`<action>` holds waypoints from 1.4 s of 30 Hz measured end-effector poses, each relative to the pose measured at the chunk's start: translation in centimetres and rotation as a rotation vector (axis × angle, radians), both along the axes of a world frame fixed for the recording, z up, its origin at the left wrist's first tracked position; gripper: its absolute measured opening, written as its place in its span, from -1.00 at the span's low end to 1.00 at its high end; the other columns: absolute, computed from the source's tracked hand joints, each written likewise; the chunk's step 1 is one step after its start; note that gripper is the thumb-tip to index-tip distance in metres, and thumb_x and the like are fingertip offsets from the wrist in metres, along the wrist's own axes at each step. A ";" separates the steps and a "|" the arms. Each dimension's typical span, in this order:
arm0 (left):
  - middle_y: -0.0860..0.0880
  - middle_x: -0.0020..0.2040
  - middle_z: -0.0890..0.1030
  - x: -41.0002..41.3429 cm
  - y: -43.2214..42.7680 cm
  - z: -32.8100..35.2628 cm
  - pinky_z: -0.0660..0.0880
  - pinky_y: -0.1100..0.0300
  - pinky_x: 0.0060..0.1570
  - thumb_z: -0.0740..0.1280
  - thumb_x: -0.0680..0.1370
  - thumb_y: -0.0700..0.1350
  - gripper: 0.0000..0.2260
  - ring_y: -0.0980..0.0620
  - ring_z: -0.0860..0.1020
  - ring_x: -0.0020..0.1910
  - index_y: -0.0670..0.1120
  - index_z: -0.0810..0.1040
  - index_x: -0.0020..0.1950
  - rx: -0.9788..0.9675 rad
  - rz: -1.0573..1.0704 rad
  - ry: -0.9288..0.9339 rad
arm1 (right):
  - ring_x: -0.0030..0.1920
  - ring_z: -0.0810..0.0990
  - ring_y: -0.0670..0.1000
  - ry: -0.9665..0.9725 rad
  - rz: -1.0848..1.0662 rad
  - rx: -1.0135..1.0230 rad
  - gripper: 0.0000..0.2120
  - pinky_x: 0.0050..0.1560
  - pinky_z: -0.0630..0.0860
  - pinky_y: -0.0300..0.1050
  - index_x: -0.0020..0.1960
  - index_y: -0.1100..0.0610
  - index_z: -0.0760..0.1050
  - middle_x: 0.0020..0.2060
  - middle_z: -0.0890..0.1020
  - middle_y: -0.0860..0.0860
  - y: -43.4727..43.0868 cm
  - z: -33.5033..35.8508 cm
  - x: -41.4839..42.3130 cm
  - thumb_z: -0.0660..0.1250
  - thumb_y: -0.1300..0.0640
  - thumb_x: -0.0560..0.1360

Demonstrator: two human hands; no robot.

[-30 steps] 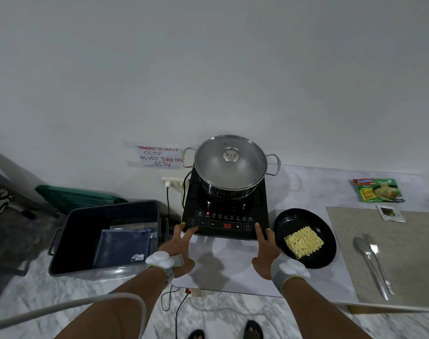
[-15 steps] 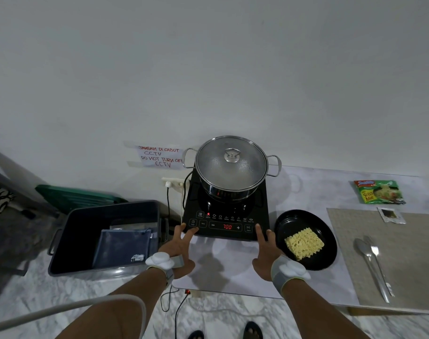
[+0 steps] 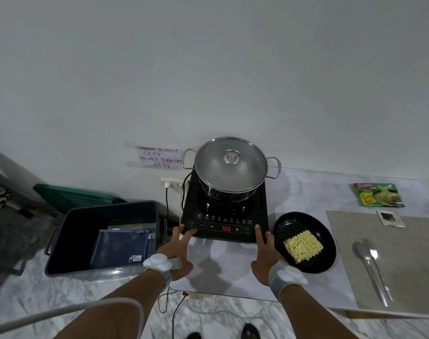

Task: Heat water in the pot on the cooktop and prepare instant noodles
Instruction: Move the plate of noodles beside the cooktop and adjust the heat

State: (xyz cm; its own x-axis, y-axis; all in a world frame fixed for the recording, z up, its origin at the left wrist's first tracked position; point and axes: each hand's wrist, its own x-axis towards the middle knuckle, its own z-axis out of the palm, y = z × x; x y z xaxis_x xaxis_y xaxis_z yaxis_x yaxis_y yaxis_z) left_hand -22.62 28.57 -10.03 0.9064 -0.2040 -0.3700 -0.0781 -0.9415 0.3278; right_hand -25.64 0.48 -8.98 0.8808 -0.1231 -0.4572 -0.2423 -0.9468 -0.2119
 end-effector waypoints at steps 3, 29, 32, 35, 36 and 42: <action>0.03 0.53 -0.03 0.0 0.1 0.2 0.59 0.18 -0.23 0.35 0.26 -0.06 -0.14 -0.07 0.65 -0.09 0.24 0.02 0.47 0.003 -0.001 0.002 | 0.30 0.50 0.19 0.002 0.007 -0.047 -0.08 0.17 0.56 0.04 0.54 -0.10 -0.39 0.55 -0.10 0.02 -0.1 -0.3 0.2 0.24 0.07 0.49; 0.00 0.53 -0.04 0.1 0.0 0.6 0.63 0.12 -0.20 0.37 0.26 -0.05 -0.13 -0.08 0.65 -0.11 0.22 0.01 0.48 0.000 -0.016 0.033 | 0.11 0.61 0.18 -0.052 -0.033 0.040 0.01 -0.16 0.45 -0.12 0.53 -0.08 -0.45 0.54 -0.03 -0.04 -0.6 -0.5 0.2 0.30 0.04 0.45; 0.00 0.54 -0.06 0.1 0.0 0.7 0.64 0.10 -0.16 0.37 0.27 -0.05 -0.12 -0.09 0.65 -0.09 0.21 0.00 0.49 0.002 -0.018 0.042 | 0.17 0.58 0.19 -0.050 -0.028 0.035 0.01 -0.08 0.52 -0.09 0.53 -0.08 -0.45 0.54 -0.04 -0.04 -0.6 -0.4 0.2 0.30 0.03 0.45; -0.02 0.54 -0.06 0.1 -0.1 1.0 0.60 0.14 -0.19 0.37 0.30 -0.05 -0.13 -0.10 0.65 -0.09 0.19 0.00 0.51 0.004 -0.025 0.048 | 0.12 0.61 0.16 -0.036 -0.028 0.059 0.01 -0.15 0.49 -0.12 0.52 -0.10 -0.46 0.56 -0.07 -0.05 -0.6 -0.4 0.3 0.30 0.04 0.45; -0.03 0.54 -0.06 0.2 -0.2 1.1 0.59 0.14 -0.19 0.37 0.30 -0.05 -0.14 -0.11 0.65 -0.09 0.18 0.01 0.51 0.004 -0.029 0.048 | 0.12 0.61 0.15 -0.035 -0.028 0.063 0.01 -0.17 0.47 -0.13 0.52 -0.10 -0.46 0.56 -0.07 -0.05 -0.6 -0.3 0.3 0.30 0.04 0.46; -0.05 0.55 -0.06 0.0 -0.2 1.4 0.59 0.13 -0.19 0.37 0.32 -0.06 -0.14 -0.11 0.65 -0.07 0.17 0.02 0.53 0.006 -0.025 0.045 | 0.16 0.60 0.17 -0.036 -0.031 0.049 0.01 -0.16 0.45 -0.14 0.52 -0.10 -0.45 0.56 -0.05 -0.04 -0.5 -0.3 0.3 0.30 0.03 0.45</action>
